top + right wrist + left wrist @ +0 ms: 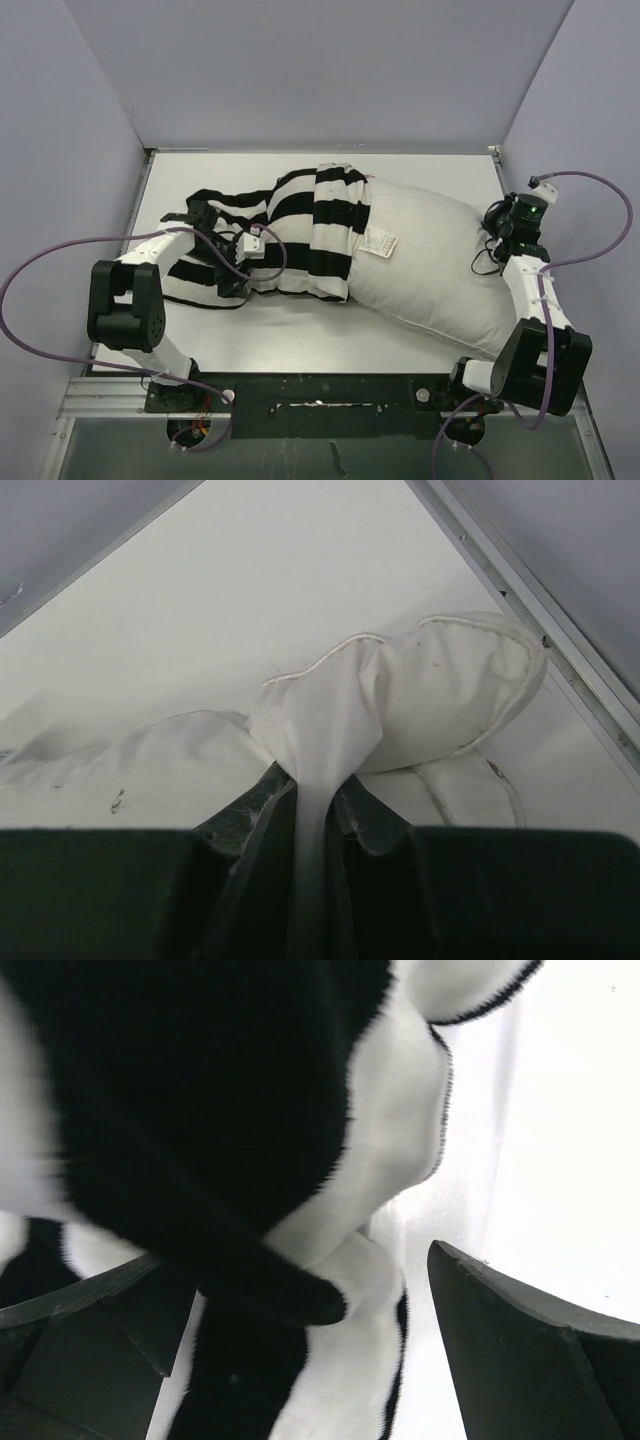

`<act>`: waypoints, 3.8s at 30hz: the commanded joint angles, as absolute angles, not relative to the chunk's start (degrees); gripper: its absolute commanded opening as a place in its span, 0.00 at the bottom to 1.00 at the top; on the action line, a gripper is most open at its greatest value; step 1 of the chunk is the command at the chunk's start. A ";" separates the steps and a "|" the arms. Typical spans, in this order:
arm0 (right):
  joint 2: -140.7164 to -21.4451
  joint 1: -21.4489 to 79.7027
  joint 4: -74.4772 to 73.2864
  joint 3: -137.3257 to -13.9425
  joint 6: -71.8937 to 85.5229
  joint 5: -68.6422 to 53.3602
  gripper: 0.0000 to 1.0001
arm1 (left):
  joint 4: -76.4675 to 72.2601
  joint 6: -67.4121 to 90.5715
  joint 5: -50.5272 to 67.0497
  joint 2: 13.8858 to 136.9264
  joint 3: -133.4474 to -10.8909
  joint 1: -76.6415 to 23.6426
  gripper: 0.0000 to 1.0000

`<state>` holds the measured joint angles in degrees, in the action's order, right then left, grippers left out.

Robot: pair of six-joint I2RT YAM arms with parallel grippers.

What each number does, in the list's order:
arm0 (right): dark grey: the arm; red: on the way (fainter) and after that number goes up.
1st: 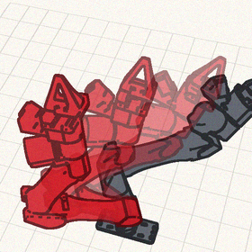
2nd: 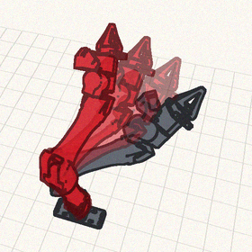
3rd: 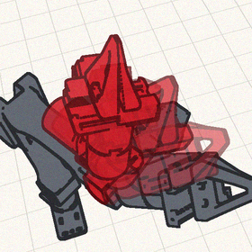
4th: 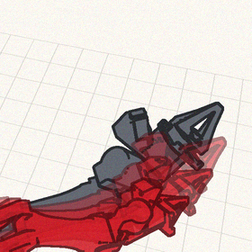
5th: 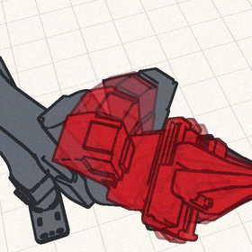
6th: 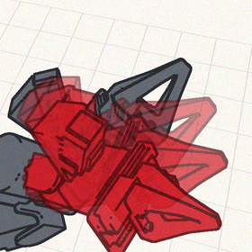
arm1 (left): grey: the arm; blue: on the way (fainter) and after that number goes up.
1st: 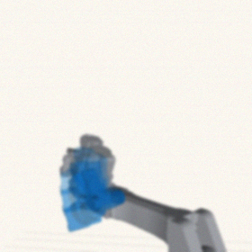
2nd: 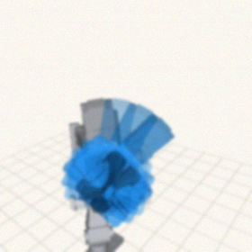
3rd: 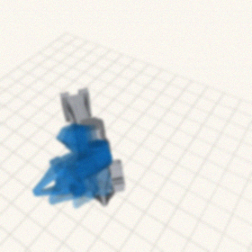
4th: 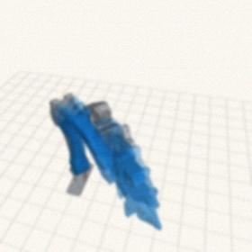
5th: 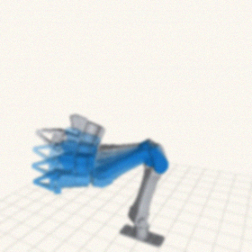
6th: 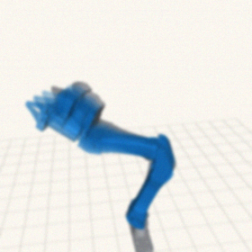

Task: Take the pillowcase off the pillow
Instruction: Remove the pillow from the pillowcase.

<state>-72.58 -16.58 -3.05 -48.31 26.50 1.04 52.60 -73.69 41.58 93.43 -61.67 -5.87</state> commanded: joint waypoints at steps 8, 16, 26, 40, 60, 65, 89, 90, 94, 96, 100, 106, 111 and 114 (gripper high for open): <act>-74.63 -14.23 -1.34 -50.48 26.09 -2.54 0.10 | 26.56 -57.65 29.12 97.51 -57.56 -9.25 0.86; -93.68 -5.35 -3.29 -72.74 25.03 -9.57 0.09 | 24.72 -48.39 25.16 101.56 -66.67 -2.77 0.00; -97.98 -0.75 -15.24 -90.46 18.27 -7.95 0.98 | 28.04 -45.34 29.65 97.17 -72.68 9.57 0.00; -57.59 -7.35 -19.84 -46.97 33.47 -16.73 0.98 | 31.15 -45.46 33.30 95.65 -71.94 11.70 0.00; -51.85 9.27 -33.21 -40.55 34.79 10.37 0.98 | 34.89 -50.07 32.42 95.16 -71.69 11.84 0.00; -46.40 9.19 -39.03 -39.82 35.72 9.89 0.98 | 34.84 -50.04 32.17 96.12 -73.12 12.53 0.00; -67.13 8.58 14.36 -28.76 35.78 -31.50 0.77 | 36.78 -48.60 33.40 97.32 -75.05 12.11 0.00; -67.00 9.09 10.10 -30.41 34.27 -27.88 0.59 | 36.93 -48.61 33.40 97.25 -75.12 12.10 0.00; -63.93 9.48 -0.60 -33.85 31.50 -14.39 0.01 | 38.80 -49.66 33.27 97.20 -76.62 12.66 0.00; -61.60 9.27 -3.12 -34.64 31.55 -8.77 0.00 | 39.75 -50.27 33.21 97.21 -77.89 13.44 0.00; -57.85 7.78 -8.46 -37.24 31.71 0.93 0.00 | 42.15 -52.56 33.18 97.40 -80.95 16.02 0.00; -56.93 -4.44 -15.35 -39.94 35.62 2.91 0.00 | 43.56 -57.08 32.25 97.48 -83.05 21.35 0.00; -57.67 -13.91 -17.98 -41.96 38.07 2.47 0.00 | 40.75 -61.04 29.87 97.84 -82.47 25.71 0.00; -58.51 -18.17 -18.89 -43.53 39.62 1.71 0.00 | 39.82 -61.65 29.79 98.72 -83.37 28.56 0.00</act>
